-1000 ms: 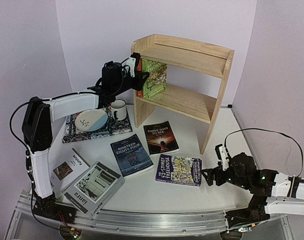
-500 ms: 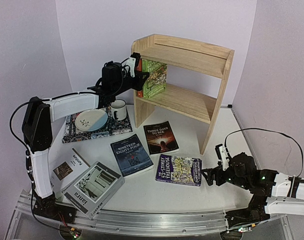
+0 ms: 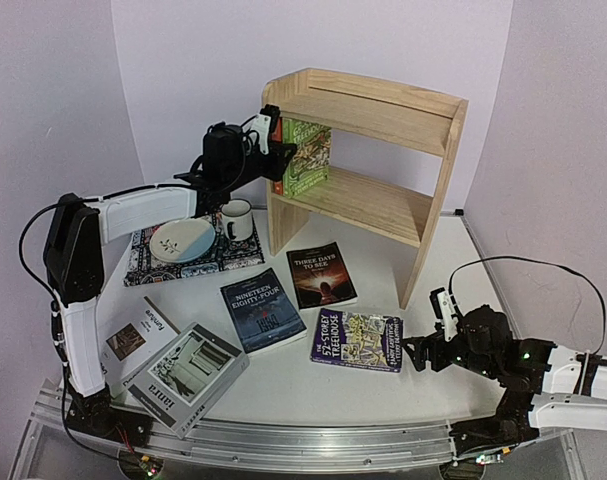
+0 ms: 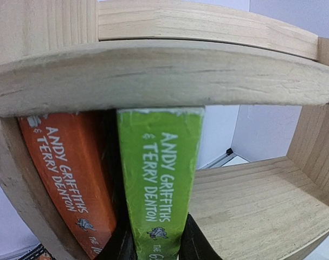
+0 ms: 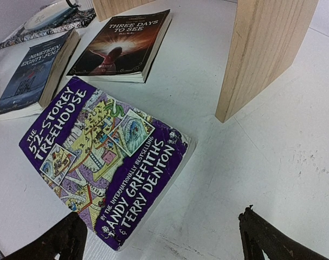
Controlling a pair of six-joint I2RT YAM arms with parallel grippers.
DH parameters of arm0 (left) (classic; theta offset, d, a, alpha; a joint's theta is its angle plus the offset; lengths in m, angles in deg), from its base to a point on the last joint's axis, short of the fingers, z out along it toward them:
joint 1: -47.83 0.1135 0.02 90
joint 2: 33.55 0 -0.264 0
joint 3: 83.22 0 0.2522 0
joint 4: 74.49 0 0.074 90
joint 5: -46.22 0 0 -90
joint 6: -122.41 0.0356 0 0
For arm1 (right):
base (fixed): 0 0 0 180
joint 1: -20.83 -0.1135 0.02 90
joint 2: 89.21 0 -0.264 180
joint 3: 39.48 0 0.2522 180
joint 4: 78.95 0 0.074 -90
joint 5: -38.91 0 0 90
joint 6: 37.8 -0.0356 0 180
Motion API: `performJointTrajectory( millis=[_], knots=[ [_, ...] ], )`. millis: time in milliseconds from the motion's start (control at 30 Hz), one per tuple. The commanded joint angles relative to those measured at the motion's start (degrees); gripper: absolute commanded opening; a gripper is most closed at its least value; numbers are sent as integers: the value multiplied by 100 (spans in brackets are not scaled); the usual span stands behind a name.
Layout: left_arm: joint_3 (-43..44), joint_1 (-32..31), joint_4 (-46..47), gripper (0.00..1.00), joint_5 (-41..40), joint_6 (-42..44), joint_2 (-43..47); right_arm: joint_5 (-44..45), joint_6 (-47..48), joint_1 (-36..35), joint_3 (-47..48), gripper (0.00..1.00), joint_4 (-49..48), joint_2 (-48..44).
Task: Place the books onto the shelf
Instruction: Place the book on the shelf.
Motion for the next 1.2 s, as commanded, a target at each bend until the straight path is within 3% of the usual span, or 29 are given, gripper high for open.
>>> performJointTrajectory(
  millis=[0,133,567,967,1167],
  knots=[
    [63,55,626,28,-173,131,503,13,31,-25,140,98,-71,-16],
    [1,56,626,34,-185,132,565,10,32,-24,133,98,-68,-32],
    [-241,53,626,34,-193,109,771,0,34,-27,133,98,-67,-25],
    [-1037,56,626,39,-198,-29,1381,-16,44,-28,133,98,-70,-24],
    [-1820,54,604,61,-206,-588,2004,-18,41,-25,147,98,-75,0]
  ],
)
